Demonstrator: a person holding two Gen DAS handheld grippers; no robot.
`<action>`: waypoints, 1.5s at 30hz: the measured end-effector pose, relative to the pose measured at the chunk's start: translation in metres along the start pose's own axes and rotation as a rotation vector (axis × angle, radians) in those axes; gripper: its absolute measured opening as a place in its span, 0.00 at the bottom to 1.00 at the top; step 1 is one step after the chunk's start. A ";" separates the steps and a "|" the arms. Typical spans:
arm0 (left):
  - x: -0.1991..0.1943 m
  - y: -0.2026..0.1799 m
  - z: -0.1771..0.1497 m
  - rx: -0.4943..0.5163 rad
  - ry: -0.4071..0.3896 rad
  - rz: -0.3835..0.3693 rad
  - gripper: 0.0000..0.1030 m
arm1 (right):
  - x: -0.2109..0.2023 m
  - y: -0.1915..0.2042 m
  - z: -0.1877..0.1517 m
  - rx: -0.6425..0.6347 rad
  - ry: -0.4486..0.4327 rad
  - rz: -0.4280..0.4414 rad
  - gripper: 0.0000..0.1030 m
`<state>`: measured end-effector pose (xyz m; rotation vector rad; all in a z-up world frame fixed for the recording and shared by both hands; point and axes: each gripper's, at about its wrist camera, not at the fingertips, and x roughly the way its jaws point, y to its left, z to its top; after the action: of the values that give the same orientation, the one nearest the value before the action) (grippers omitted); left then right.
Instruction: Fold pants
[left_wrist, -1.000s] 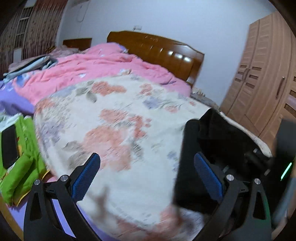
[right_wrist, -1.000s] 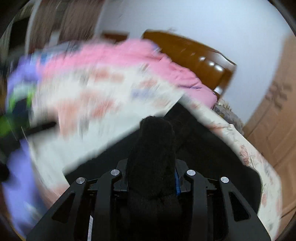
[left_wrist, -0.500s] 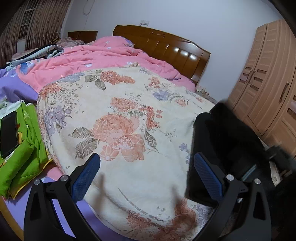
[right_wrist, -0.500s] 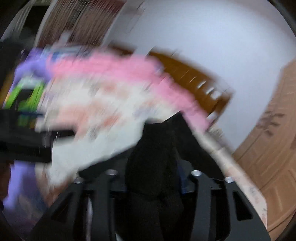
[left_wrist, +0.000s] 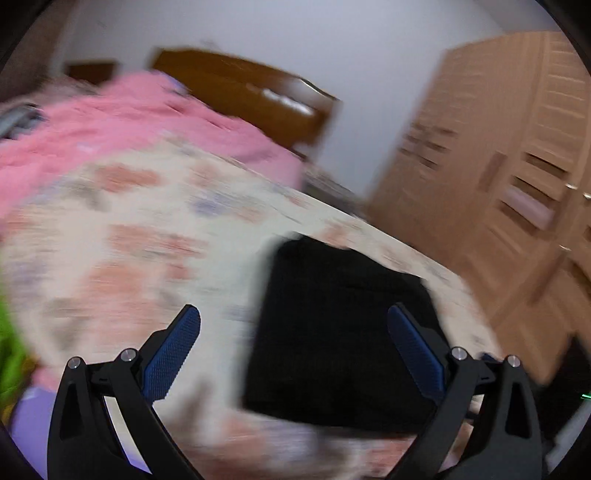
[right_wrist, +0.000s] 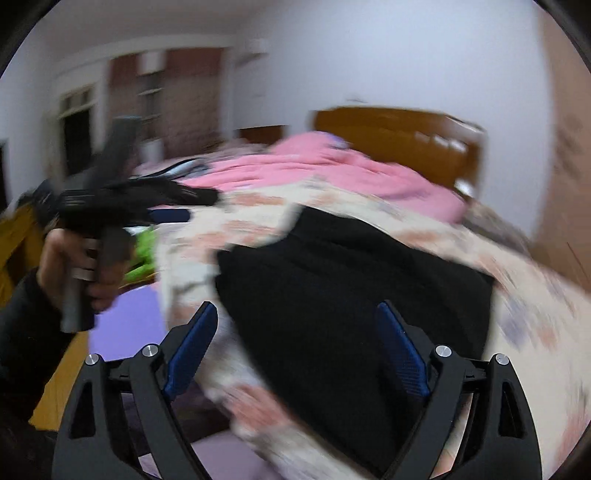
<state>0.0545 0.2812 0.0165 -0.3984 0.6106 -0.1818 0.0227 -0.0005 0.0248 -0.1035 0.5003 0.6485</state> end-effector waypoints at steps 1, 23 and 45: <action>0.011 -0.007 0.002 0.017 0.032 -0.016 0.98 | -0.003 -0.012 -0.005 0.034 0.002 -0.029 0.83; 0.012 -0.064 0.001 0.248 -0.003 0.049 0.15 | -0.016 -0.050 -0.057 0.173 0.004 -0.073 0.83; -0.018 -0.076 0.012 0.285 -0.161 0.241 0.98 | -0.005 -0.034 -0.034 0.165 0.003 0.004 0.84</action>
<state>0.0434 0.2212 0.0657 -0.0617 0.4608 -0.0048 0.0259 -0.0388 -0.0043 0.0522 0.5556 0.6082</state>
